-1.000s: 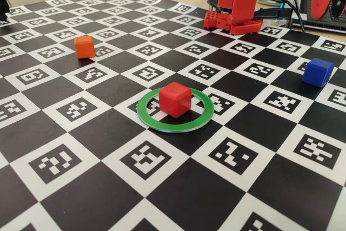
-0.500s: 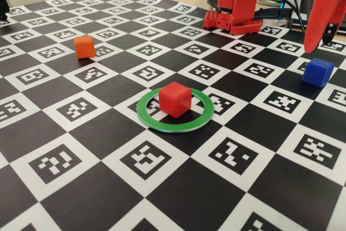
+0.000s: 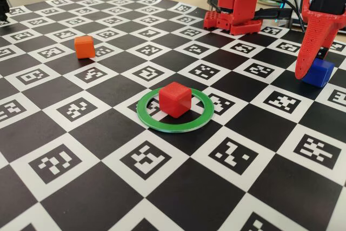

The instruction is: Grab the red cube then put it in the green circle then put the blue cube on top and finally the orange cube on top

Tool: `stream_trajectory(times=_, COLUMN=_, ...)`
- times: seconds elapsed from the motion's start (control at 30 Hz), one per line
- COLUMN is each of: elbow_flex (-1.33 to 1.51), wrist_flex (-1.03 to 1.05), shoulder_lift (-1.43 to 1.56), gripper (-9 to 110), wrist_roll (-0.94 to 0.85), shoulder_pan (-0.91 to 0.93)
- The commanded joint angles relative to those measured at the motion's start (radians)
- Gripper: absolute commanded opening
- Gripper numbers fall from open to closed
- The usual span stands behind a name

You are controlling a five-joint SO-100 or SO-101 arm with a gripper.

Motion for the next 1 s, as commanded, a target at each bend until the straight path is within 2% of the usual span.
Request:
stream_trajectory(times=0.0, elbow_flex=-0.015, wrist_flex=-0.017, shoulder_lift=0.005, gripper=47, wrist_roll=0.008, shoulder_pan=-0.006)
stream_trajectory(times=0.97, elbow_flex=-0.074, wrist_flex=-0.048, shoulder_lift=0.009, gripper=45, wrist_roll=0.038, shoulder_pan=0.017)
